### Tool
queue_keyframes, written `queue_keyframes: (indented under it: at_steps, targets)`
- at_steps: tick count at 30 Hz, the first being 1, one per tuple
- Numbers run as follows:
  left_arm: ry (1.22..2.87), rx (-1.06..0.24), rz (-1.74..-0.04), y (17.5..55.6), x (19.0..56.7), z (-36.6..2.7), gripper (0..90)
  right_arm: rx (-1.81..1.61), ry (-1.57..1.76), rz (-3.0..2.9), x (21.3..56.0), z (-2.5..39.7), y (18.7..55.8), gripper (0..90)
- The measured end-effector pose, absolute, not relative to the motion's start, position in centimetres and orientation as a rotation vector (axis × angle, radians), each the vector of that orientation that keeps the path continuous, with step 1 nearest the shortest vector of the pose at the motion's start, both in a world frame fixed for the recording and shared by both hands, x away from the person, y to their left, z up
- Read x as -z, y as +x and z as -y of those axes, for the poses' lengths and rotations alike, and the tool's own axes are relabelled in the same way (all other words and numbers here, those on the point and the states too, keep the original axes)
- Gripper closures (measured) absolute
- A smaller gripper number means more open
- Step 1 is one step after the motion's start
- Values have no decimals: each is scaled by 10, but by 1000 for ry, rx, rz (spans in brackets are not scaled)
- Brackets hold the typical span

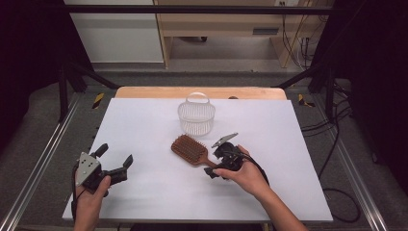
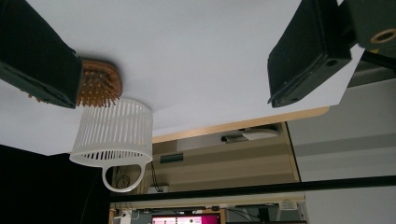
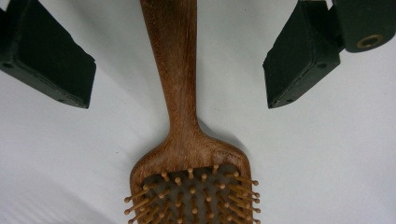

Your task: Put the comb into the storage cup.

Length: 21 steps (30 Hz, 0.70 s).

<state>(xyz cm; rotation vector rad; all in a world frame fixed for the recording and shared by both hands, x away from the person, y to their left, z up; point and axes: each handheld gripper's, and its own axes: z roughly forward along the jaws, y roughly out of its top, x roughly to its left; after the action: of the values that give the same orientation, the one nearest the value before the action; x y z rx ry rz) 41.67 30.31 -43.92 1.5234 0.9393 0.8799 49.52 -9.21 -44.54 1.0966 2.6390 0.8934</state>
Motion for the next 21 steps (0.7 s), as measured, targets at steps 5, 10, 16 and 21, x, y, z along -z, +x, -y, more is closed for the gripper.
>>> queue_keyframes:
  at_steps: [5, 10, 16, 21]
  targets:
    - [1524, -883, -939, 417, 439, -304, 35, -880, 1091, -2657, 446, 90, 497, 93]
    - [1525, -887, -939, 416, 439, -304, 35, -871, 1089, -2667, 446, 89, 497, 100]
    - [1506, -870, -948, 417, 440, -305, 34, -842, 1105, -2683, 445, 88, 498, 116]
    - [1517, -878, -947, 419, 440, -304, 34, -831, 1083, -2683, 439, 87, 495, 127]
